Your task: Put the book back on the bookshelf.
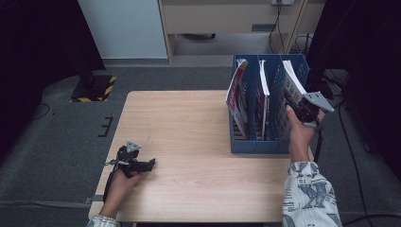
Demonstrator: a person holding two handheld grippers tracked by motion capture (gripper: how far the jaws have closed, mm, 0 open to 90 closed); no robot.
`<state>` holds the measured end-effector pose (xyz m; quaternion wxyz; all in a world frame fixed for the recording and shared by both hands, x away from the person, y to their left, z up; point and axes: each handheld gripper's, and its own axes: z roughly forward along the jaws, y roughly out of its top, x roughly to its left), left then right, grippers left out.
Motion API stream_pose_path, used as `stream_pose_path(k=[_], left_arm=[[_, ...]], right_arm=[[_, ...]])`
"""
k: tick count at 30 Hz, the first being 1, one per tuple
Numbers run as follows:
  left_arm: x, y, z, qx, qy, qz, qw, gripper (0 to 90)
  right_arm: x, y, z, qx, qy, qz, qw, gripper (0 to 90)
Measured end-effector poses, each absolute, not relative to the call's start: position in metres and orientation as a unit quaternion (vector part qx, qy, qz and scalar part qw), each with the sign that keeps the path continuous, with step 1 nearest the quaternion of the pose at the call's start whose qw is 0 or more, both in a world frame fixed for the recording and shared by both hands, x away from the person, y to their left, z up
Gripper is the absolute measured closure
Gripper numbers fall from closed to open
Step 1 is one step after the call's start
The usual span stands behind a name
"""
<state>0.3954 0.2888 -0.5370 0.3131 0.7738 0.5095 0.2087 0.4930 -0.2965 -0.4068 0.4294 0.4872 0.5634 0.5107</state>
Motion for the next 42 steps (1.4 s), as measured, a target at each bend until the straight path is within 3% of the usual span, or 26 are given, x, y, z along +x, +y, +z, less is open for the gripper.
stream_pose_path(k=[15,19,21,23,42], left_arm=[[0.3954,0.2888,-0.537,0.774,0.51,0.209,0.313,0.0],[0.3954,0.2888,-0.537,0.774,0.51,0.209,0.313,0.0],[0.3954,0.2888,-0.537,0.774,0.51,0.209,0.313,0.0],[0.3954,0.2888,-0.537,0.774,0.51,0.209,0.313,0.0],[0.3954,0.2889,-0.537,0.774,0.51,0.209,0.313,0.0]], right_arm=[[0.4904,-0.2961,-0.407,0.481,0.574,0.514,0.419,54.9],[0.489,-0.2964,-0.4089,0.479,0.579,0.508,0.422,62.5],[0.4879,-0.2961,-0.409,0.468,0.59,0.5,0.428,71.1],[0.4877,-0.2948,-0.4087,0.463,0.594,0.493,0.436,72.6],[0.4902,-0.292,-0.4063,0.441,0.62,0.442,0.476,73.4]])
